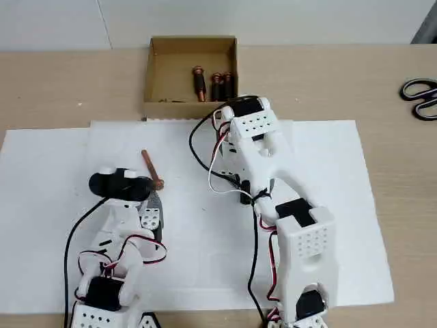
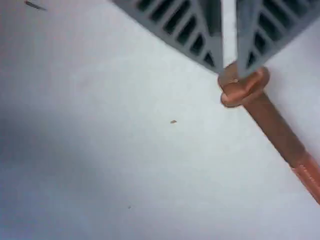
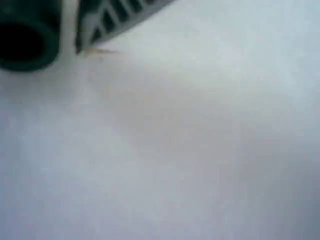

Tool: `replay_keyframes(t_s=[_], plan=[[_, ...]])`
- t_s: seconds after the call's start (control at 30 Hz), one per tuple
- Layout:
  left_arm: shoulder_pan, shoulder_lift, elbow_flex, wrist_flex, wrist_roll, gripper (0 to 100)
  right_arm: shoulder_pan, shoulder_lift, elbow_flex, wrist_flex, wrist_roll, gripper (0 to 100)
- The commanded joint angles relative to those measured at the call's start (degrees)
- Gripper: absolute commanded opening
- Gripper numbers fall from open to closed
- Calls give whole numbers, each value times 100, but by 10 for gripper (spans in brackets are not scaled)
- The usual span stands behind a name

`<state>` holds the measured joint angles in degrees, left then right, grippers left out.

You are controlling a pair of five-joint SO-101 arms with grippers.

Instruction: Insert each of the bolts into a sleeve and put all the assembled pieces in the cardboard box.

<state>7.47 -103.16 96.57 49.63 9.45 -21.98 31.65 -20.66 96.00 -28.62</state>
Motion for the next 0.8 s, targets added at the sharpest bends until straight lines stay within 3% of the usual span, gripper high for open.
replay_keyframes(t_s=[0.0, 0.2, 0.77], plan=[[-18, -53, -22, 35, 26, 6, -75, -110, -35, 233, 44, 202], [-18, -53, -22, 35, 26, 6, -268, -110, -26, 268, 44, 141], [-26, -53, -22, 35, 35, 6, -277, 242, -9, 277, 62, 139]])
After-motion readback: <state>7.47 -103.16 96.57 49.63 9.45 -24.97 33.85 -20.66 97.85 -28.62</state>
